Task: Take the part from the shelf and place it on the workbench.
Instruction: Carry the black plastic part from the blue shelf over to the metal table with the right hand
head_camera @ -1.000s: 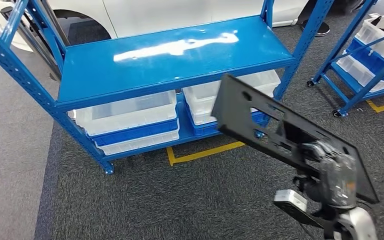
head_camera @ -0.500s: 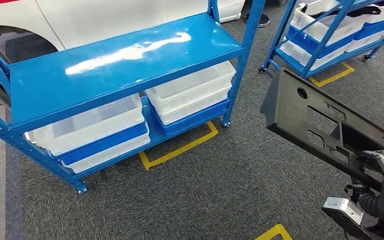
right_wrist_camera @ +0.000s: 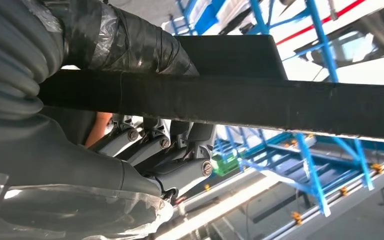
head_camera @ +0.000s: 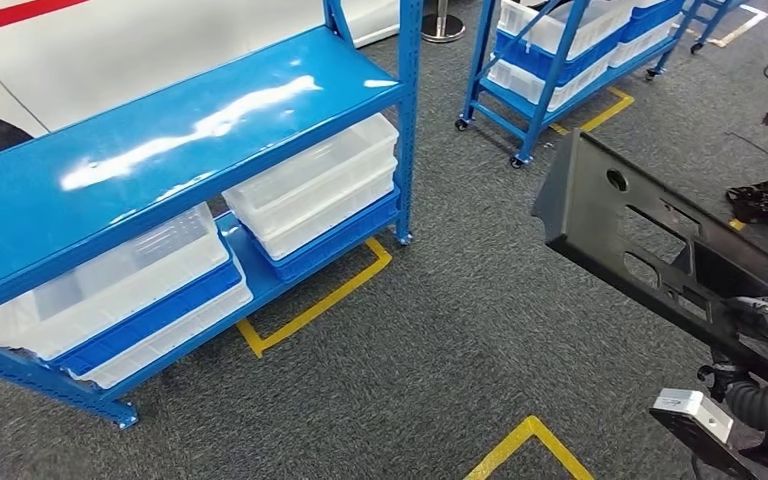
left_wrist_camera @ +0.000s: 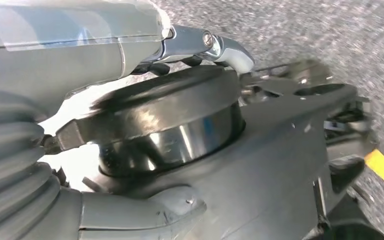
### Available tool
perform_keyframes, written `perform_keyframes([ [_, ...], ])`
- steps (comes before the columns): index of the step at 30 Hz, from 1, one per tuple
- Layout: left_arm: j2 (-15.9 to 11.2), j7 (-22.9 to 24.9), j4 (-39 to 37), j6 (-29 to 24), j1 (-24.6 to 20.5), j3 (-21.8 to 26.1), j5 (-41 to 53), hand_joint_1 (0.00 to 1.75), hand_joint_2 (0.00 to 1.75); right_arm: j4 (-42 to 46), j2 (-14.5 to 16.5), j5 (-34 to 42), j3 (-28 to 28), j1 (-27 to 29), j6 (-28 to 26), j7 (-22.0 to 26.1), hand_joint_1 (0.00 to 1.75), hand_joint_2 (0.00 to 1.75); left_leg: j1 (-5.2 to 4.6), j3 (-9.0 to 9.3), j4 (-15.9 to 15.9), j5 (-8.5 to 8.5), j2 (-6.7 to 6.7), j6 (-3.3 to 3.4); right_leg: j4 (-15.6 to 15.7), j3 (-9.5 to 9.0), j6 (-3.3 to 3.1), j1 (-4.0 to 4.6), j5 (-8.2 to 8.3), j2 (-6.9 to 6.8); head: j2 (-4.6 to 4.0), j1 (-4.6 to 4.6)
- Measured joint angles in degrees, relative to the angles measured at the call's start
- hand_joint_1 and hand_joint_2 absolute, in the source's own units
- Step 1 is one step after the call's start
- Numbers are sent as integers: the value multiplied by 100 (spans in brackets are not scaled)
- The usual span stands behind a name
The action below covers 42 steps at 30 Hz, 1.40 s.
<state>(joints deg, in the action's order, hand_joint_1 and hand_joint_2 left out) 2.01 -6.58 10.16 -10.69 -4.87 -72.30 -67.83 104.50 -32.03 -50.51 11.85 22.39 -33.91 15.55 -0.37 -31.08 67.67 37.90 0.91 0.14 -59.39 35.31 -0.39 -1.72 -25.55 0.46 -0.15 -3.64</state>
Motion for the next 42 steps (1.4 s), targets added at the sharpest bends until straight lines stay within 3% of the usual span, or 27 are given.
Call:
perform_keyframes([
  [1,0,12,0,8,-18,3,11,0,175,-2,23,-13,0,-20,19,13,175,175,-9,-129,336,129,-32,16,-3,16,-17,20,11,63,0,1],
  [2,0,30,0,15,-33,5,27,0,175,-5,44,-30,0,-29,30,21,175,175,-18,-184,510,147,-49,39,-8,27,-26,40,18,131,0,0],
  [3,1,52,0,21,-40,7,49,0,175,-9,62,-49,0,-35,39,28,175,175,-23,-140,461,43,-61,68,-16,32,-30,57,23,206,0,1],
  [4,1,72,0,27,-36,7,64,0,175,-13,77,-63,0,-43,45,31,175,175,-26,-6,191,-160,-97,103,-28,34,-30,72,27,287,0,1],
  [6,0,95,-2,34,-4,7,89,0,175,-17,101,-79,0,-65,49,32,175,175,-24,298,-539,-555,-383,188,-65,61,-11,91,44,438,0,3],
  [8,3,104,-7,43,13,8,95,0,175,-25,123,-86,0,-95,57,33,175,175,-21,425,-951,-668,-625,229,-94,145,48,76,92,581,0,3],
  [9,6,105,-9,45,11,9,96,0,175,-30,133,-88,0,-102,61,35,175,175,-26,422,-997,-657,-624,233,-94,188,94,66,128,653,0,3],
  [10,13,107,-9,49,8,10,95,0,175,-31,139,-90,0,-102,66,41,175,175,-23,430,-1053,-664,-549,241,-77,220,139,50,165,731,0,2],
  [11,21,102,-10,50,10,12,93,0,175,-31,146,-95,0,-90,74,56,175,175,-19,445,-1096,-693,-466,259,-84,246,172,47,174,709,0,4],
  [13,28,46,-16,49,36,17,62,0,175,1,163,-165,-16,-114,120,80,175,175,0,481,-1185,-765,-286,304,-312,365,223,64,12,409,0,14],
  [15,13,-79,-23,60,90,53,-41,0,175,85,227,-411,-174,-253,235,0,175,175,-10,483,-1206,-785,-91,323,-931,644,281,57,-347,67,0,22],
  [17,-10,-182,-28,90,135,113,-161,0,175,147,329,-794,-599,-568,389,-294,175,175,-16,471,-1201,-775,122,309,-1447,850,341,16,-528,-21,0,22],
  [18,-19,-203,-31,104,145,141,-204,0,175,154,367,-955,-871,-768,452,-489,175,175,-15,471,-1196,-765,228,295,-1452,820,363,-8,-473,-47,0,22],
  [21,-25,-212,-36,115,149,208,-266,0,175,130,407,-1150,-1543,-1305,564,-922,175,175,-14,482,-1159,-708,456,233,-557,249,379,-37,-65,-235,0,25],
  [23,-23,-176,-38,96,147,236,-260,0,175,91,411,-1142,-1874,-1670,609,-1085,175,175,-36,475,-1126,-663,547,174,-143,30,282,10,-8,-334,0,23],
  [25,-17,-103,-39,49,137,239,-221,0,175,60,386,-1093,-2174,-2020,626,-1206,175,175,-54,493,-1119,-643,629,115,-103,51,164,51,-35,-264,0,21],
  [26,-16,-67,-39,22,129,239,-194,0,175,55,359,-1065,-2290,-2127,626,-1248,175,175,-44,501,-1111,-622,617,87,-85,49,122,43,-30,-218,0,21],
  [28,-15,-27,-38,-14,112,240,-136,0,175,72,304,-1041,-2438,-2203,620,-1309,175,175,-16,419,-896,-455,369,34,-29,23,41,28,-7,-144,0,21],
  [30,-18,-15,-37,-36,88,241,-70,0,175,103,283,-1065,-2523,-2221,618,-1379,175,175,2,107,-214,-99,54,11,-3,13,-14,37,5,-74,0,21],
  [31,-21,-13,-37,-45,69,241,-32,0,175,115,282,-1105,-2565,-2226,621,-1413,175,175,0,-86,198,61,-12,11,-4,15,-28,46,6,-23,0,20],
  [32,-24,-11,-37,-53,53,241,-1,0,175,126,284,-1158,-2610,-2225,626,-1440,175,175,-2,-225,499,130,-40,12,-7,13,-32,52,4,43,0,21],
  [33,-26,-10,-37,-59,41,240,31,0,175,131,288,-1219,-2661,-2218,632,-1460,175,175,-2,-280,605,81,-54,16,-13,7,-34,54,2,120,0,21],
  [35,-26,1,-37,-61,38,235,74,0,175,144,299,-1319,-2754,-2201,641,-1490,175,175,17,-131,175,-334,-130,27,-41,-5,-26,49,-4,297,0,21],
  [37,-27,12,-37,-62,57,231,95,0,175,159,310,-1365,-2815,-2198,644,-1512,175,175,68,89,-490,-710,-470,29,-99,41,6,46,-7,473,0,24],
  [39,-27,17,-37,-62,65,229,95,0,175,171,319,-1380,-2849,-2191,646,-1524,175,175,90,163,-807,-753,-709,43,-141,159,83,34,34,635,0,23],
  [41,-22,19,-36,-62,55,229,95,0,175,184,321,-1388,-2876,-2159,647,-1533,175,175,84,177,-907,-749,-591,105,-126,243,180,1,100,781,0,22],
  [42,-20,19,-35,-62,52,229,95,0,175,189,321,-1391,-2891,-2143,648,-1536,175,175,86,193,-944,-779,-504,145,-151,272,212,2,89,729,0,30],
])
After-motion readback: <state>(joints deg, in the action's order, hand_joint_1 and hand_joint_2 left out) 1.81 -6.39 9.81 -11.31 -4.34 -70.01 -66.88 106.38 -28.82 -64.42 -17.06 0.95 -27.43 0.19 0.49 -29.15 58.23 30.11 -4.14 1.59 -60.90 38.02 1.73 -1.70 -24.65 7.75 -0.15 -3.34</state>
